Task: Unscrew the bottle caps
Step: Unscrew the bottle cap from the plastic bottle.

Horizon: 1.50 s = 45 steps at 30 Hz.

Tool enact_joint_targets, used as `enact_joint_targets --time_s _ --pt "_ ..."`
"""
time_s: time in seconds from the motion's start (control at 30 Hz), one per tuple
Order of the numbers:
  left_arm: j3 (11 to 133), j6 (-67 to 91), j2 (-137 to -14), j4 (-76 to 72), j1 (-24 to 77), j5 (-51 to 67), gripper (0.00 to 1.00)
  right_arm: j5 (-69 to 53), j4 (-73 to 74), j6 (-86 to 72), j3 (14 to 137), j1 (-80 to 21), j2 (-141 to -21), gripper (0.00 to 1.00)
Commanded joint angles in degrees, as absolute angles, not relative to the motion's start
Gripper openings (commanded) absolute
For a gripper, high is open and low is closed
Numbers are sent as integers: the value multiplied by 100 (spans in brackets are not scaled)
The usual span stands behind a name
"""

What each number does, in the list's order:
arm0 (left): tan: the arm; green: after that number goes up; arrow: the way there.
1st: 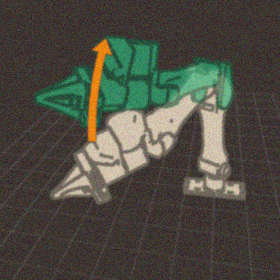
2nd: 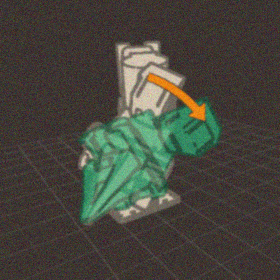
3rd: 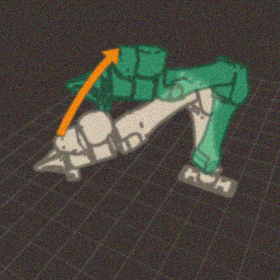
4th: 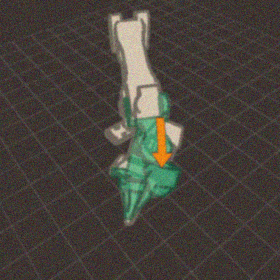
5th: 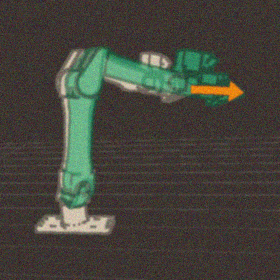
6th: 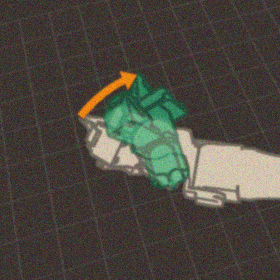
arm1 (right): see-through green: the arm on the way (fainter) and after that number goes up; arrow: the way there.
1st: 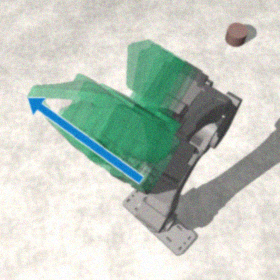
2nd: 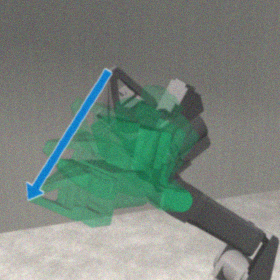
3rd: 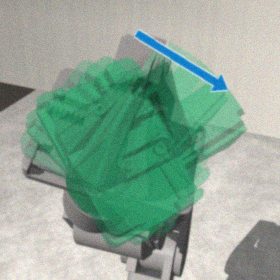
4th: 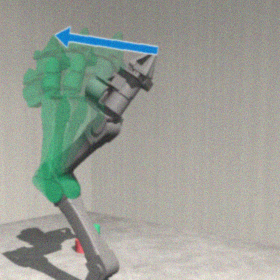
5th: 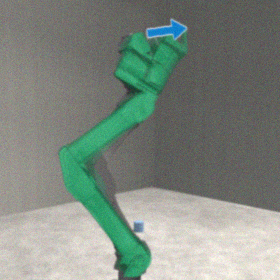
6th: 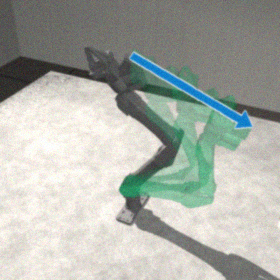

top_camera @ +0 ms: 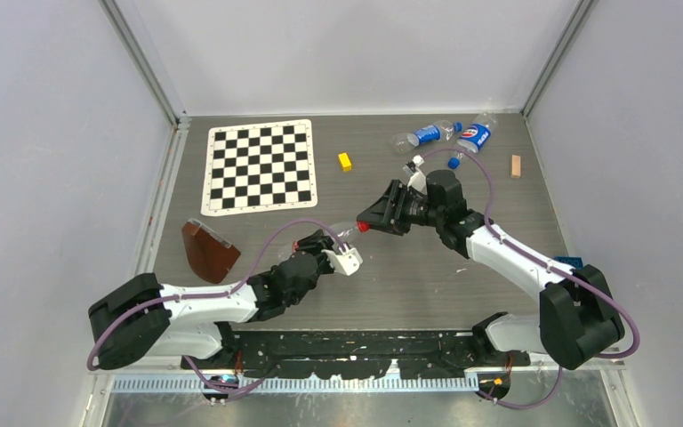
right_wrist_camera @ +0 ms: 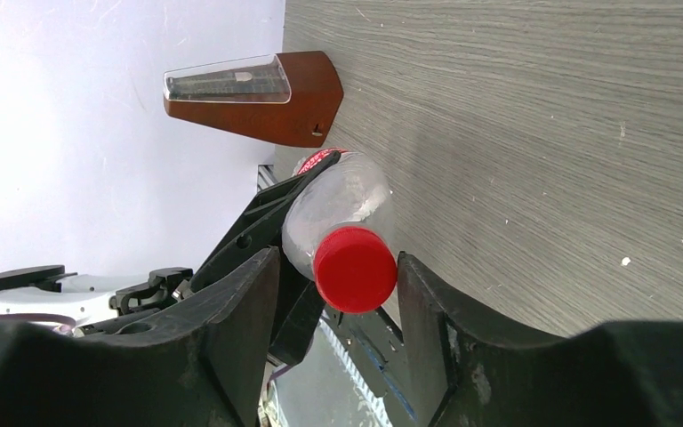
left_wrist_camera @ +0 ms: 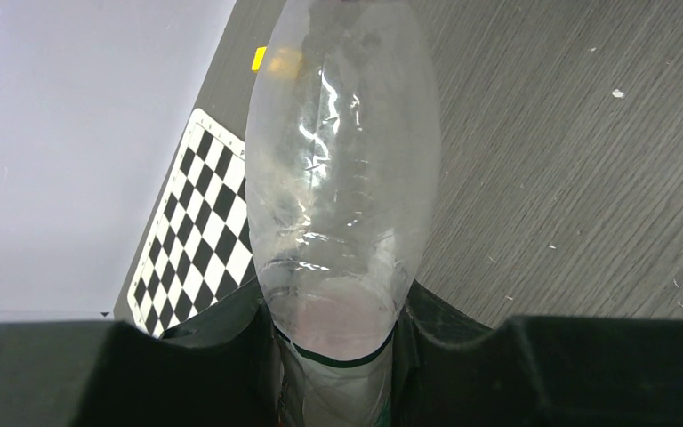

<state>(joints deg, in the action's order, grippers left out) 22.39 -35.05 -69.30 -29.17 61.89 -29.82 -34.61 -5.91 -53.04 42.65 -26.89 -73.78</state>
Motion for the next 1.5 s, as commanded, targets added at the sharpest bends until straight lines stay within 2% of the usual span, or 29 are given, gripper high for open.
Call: enact_joint_targets --time_s 0.0,0.6,0.73,0.8,0.87,1.1,1.47 --pt "2463 -3533 -6910 -3287 6223 -3129 4 -3519 -689 -5184 4518 -2691 -7345 55" --pt "2434 -3413 -6807 -3252 6218 -3164 4 -3775 -760 -5115 4448 -2687 -7264 50" --pt "2426 -3354 -6762 -3243 6223 -3148 4 -3836 -843 -5137 4427 -2689 -7285 44" --pt "2441 -3309 -6751 -3244 6223 -3139 4 -3873 -874 -5140 4416 -2689 -7300 34" --pt "2458 -3265 -6744 -3212 6222 -3116 4 -3892 -919 -5168 4405 -2685 -7303 33" --pt "2461 -3212 -6786 -3182 6222 -3072 4 -3908 -1019 -5238 4361 -2694 -7247 51" --pt "2487 -3147 -6842 -3185 6222 -3126 4 -3961 -991 -5228 4348 -2689 -7272 53"
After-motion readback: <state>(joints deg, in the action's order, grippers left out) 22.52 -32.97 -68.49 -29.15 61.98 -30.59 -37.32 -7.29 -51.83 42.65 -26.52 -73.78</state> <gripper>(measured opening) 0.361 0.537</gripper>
